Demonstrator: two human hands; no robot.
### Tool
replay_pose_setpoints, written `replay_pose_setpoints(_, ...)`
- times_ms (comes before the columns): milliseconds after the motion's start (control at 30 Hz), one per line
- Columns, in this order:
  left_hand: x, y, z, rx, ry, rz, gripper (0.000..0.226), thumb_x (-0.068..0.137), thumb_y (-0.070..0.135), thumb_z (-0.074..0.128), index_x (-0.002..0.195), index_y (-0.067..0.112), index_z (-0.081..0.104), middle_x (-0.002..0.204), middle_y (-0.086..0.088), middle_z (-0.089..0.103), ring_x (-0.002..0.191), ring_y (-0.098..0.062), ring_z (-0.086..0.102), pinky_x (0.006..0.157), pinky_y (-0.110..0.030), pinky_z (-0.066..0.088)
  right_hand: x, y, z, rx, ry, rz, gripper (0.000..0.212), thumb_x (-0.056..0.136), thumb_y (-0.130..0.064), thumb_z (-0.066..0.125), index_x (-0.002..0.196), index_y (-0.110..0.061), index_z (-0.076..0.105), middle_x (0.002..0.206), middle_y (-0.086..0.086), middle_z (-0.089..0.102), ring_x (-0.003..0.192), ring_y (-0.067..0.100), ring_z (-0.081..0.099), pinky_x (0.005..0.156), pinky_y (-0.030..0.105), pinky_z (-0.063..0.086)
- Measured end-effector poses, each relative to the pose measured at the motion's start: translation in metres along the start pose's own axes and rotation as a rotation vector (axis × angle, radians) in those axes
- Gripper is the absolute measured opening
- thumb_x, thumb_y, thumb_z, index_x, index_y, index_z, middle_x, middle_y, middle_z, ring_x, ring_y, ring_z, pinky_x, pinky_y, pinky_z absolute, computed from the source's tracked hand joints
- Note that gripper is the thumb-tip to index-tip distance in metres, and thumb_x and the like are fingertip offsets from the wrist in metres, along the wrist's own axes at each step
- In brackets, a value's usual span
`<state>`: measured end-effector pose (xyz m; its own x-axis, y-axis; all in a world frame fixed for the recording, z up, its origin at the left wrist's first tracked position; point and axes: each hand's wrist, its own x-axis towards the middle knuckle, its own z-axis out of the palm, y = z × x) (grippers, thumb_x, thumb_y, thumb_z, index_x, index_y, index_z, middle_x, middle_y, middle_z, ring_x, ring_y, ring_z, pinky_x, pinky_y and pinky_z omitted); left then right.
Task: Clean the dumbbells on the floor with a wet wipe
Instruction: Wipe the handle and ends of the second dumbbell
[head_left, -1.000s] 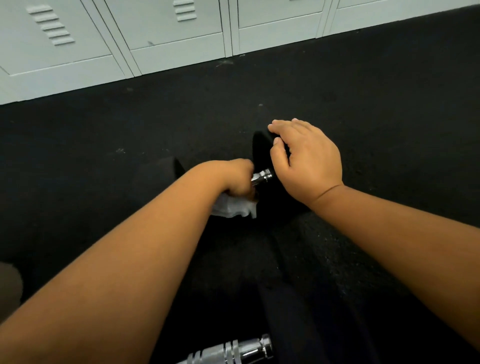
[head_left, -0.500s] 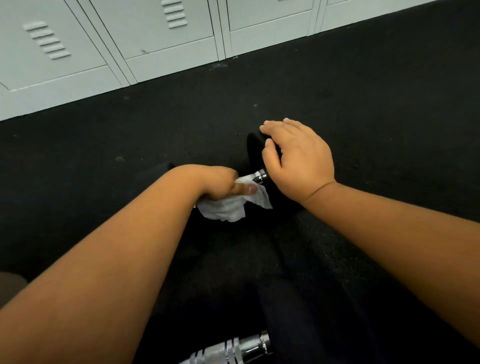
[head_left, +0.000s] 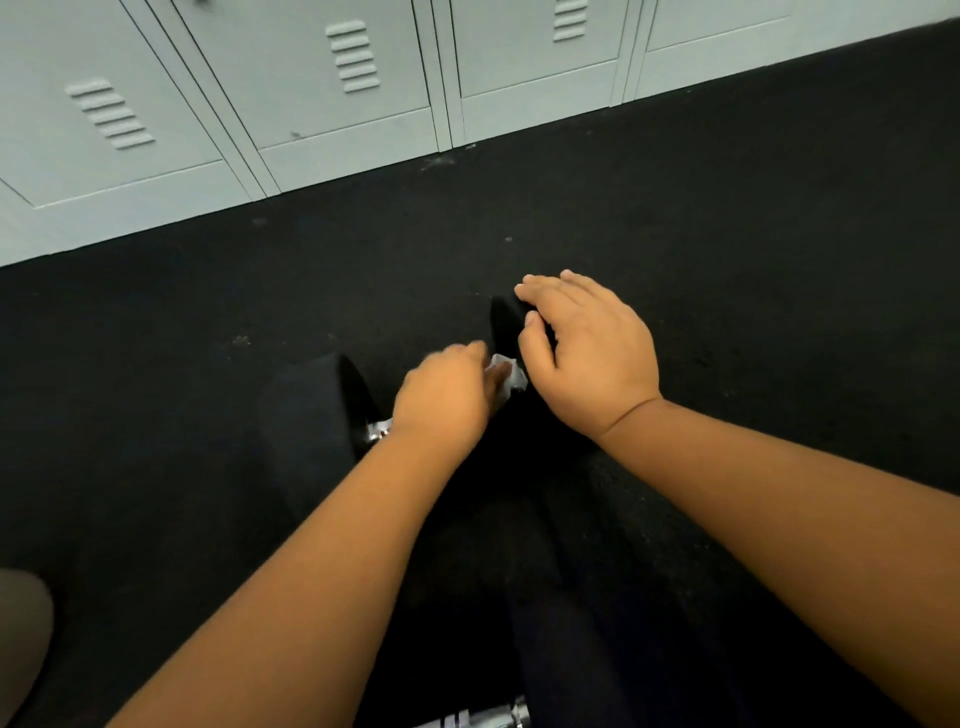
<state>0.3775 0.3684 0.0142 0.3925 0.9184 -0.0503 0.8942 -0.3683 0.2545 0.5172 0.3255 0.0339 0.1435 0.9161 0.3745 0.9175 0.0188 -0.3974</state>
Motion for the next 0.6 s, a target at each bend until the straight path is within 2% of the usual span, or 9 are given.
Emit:
replay_pose_setpoints(67,-0.008,0.009,0.011,0.087,-0.033,0.036,0.027,0.101,0.034,0.036,0.101,0.013,0.053,0.104,-0.009,0.061,0.092,-0.031,0.061,0.072,-0.039,0.043,0.0,0.001,0.0,0.0,-0.006,0.005,0.048,0.092,-0.035,0.032,0.126,-0.021,0.062,0.132,-0.004,0.062,0.131,0.021,0.048,0.109,0.039,0.038)
replay_pose_setpoints(133,-0.004,0.009,0.015,0.171,-0.07,0.064,0.022,0.098,0.025,0.039,0.107,0.012,0.053,0.107,-0.008,0.063,0.093,-0.03,0.062,0.07,-0.037,0.043,0.001,0.001,0.0,0.001,-0.009,0.006,0.049,0.092,-0.036,0.031,0.127,-0.021,0.062,0.132,-0.003,0.061,0.132,0.02,0.048,0.11,0.039,0.038)
replay_pose_setpoints(233,0.009,0.005,0.008,-0.046,-0.218,-0.012,0.023,0.095,0.02,0.048,0.114,0.008,0.052,0.112,-0.011,0.059,0.097,-0.032,0.06,0.078,-0.04,0.049,0.002,0.001,0.001,-0.006,-0.01,0.007,0.05,0.091,-0.036,0.03,0.127,-0.021,0.062,0.132,-0.004,0.061,0.132,0.02,0.047,0.11,0.037,0.037)
replay_pose_setpoints(267,0.01,0.005,0.003,-0.135,-0.188,-0.023,0.025,0.095,0.023,0.05,0.115,0.007,0.05,0.115,-0.012,0.055,0.1,-0.033,0.057,0.083,-0.043,0.049,0.003,0.0,0.0,-0.007,-0.01,0.007,0.05,0.091,-0.036,0.03,0.127,-0.021,0.062,0.132,-0.004,0.061,0.132,0.02,0.047,0.11,0.037,0.037)
replay_pose_setpoints(300,0.01,0.003,0.0,-0.183,-0.084,-0.019,0.027,0.095,0.028,0.05,0.114,0.008,0.049,0.116,-0.012,0.052,0.102,-0.033,0.054,0.085,-0.045,0.047,0.003,0.0,0.0,-0.009,-0.01,0.009,0.05,0.091,-0.036,0.03,0.127,-0.021,0.062,0.132,-0.004,0.061,0.132,0.02,0.047,0.11,0.036,0.038)
replay_pose_setpoints(367,0.005,-0.002,-0.004,-0.117,0.112,0.029,0.027,0.096,0.036,0.048,0.108,0.013,0.053,0.112,-0.009,0.051,0.101,-0.029,0.05,0.081,-0.044,0.046,0.003,-0.001,0.0,-0.017,-0.004,0.009,0.05,0.091,-0.036,0.03,0.126,-0.021,0.062,0.131,-0.004,0.062,0.131,0.02,0.048,0.109,0.035,0.038)
replay_pose_setpoints(400,0.001,-0.005,-0.004,-0.068,0.117,0.047,0.026,0.096,0.039,0.047,0.106,0.016,0.055,0.109,-0.007,0.052,0.099,-0.027,0.051,0.078,-0.042,0.046,0.003,-0.001,0.0,-0.017,0.001,0.009,0.05,0.091,-0.036,0.03,0.126,-0.021,0.063,0.131,-0.004,0.062,0.131,0.02,0.048,0.109,0.035,0.038)
replay_pose_setpoints(500,-0.009,-0.012,0.004,-0.131,-0.06,-0.006,0.026,0.099,0.039,0.04,0.107,0.023,0.059,0.099,-0.002,0.06,0.09,-0.023,0.059,0.075,-0.041,0.049,0.002,0.0,0.002,0.01,0.017,0.013,0.05,0.091,-0.036,0.031,0.124,-0.02,0.064,0.13,-0.004,0.063,0.131,0.021,0.049,0.108,0.035,0.039)
replay_pose_setpoints(600,-0.011,-0.006,0.016,-0.028,-0.048,0.119,0.024,0.099,0.029,0.039,0.116,0.025,0.055,0.1,-0.001,0.063,0.091,-0.026,0.061,0.076,-0.042,0.049,0.0,0.001,0.003,0.02,0.038,0.018,0.049,0.09,-0.035,0.032,0.123,-0.02,0.065,0.129,-0.004,0.064,0.13,0.022,0.049,0.107,0.035,0.04)
